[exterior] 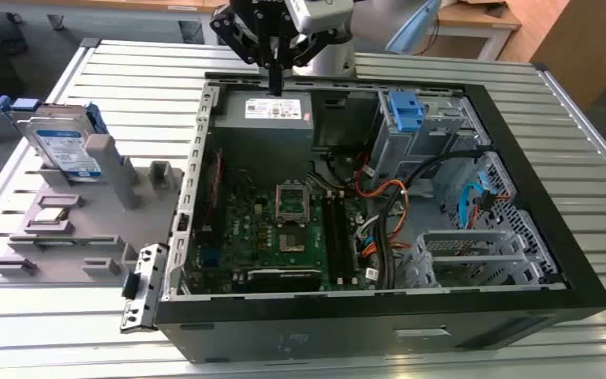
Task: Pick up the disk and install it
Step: 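Reach for the disk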
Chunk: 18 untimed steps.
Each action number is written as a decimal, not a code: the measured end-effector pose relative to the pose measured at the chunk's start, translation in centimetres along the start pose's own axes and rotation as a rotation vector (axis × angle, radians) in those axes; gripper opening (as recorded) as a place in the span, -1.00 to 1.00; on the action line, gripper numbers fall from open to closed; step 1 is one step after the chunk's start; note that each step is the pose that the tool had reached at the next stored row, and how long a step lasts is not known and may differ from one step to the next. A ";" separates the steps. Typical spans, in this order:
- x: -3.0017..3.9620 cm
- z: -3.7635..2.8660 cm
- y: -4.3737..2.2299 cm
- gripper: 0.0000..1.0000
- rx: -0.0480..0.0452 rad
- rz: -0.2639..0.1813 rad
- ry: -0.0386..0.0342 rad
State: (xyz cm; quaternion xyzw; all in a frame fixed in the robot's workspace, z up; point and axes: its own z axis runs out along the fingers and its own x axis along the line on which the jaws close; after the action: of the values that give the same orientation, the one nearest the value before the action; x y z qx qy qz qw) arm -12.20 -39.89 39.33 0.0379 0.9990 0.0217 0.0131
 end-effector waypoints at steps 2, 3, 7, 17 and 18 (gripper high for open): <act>0.00 0.00 0.00 -0.79 0.0000 0.000 0.0000; 0.00 0.00 0.00 -0.79 0.0000 0.000 0.0000; 0.00 0.00 0.00 -0.79 0.0000 0.000 0.0000; 0.59 0.05 -0.05 -0.79 0.0000 0.000 0.0000; 0.77 0.05 -0.06 -0.79 0.0000 0.000 0.0000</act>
State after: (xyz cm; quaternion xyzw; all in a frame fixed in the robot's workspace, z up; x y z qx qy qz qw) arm -12.97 -39.89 39.26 0.0378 0.9990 0.0217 0.0131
